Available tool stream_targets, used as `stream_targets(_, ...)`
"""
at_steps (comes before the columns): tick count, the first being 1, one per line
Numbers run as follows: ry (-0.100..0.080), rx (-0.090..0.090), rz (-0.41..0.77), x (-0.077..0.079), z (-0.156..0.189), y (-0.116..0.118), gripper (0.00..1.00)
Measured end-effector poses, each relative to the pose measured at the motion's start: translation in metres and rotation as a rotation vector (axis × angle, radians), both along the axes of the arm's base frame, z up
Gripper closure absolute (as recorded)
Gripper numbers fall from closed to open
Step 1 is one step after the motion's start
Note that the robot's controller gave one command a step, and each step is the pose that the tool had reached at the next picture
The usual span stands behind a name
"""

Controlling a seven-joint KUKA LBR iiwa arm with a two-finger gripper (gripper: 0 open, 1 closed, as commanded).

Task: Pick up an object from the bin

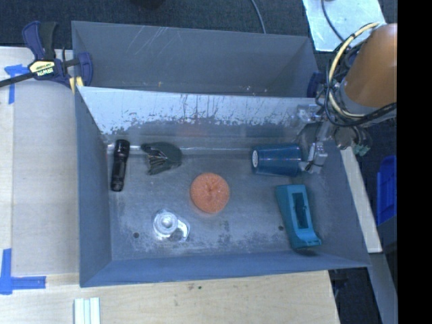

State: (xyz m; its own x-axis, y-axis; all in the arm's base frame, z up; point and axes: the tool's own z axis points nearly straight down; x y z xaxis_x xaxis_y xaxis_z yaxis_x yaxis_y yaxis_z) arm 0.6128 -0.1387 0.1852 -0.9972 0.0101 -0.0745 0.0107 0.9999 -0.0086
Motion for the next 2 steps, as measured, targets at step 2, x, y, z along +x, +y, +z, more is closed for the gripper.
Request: stream_targets(2,-0.008,0.002,-0.013,-0.006,-0.100,0.009,0.00)
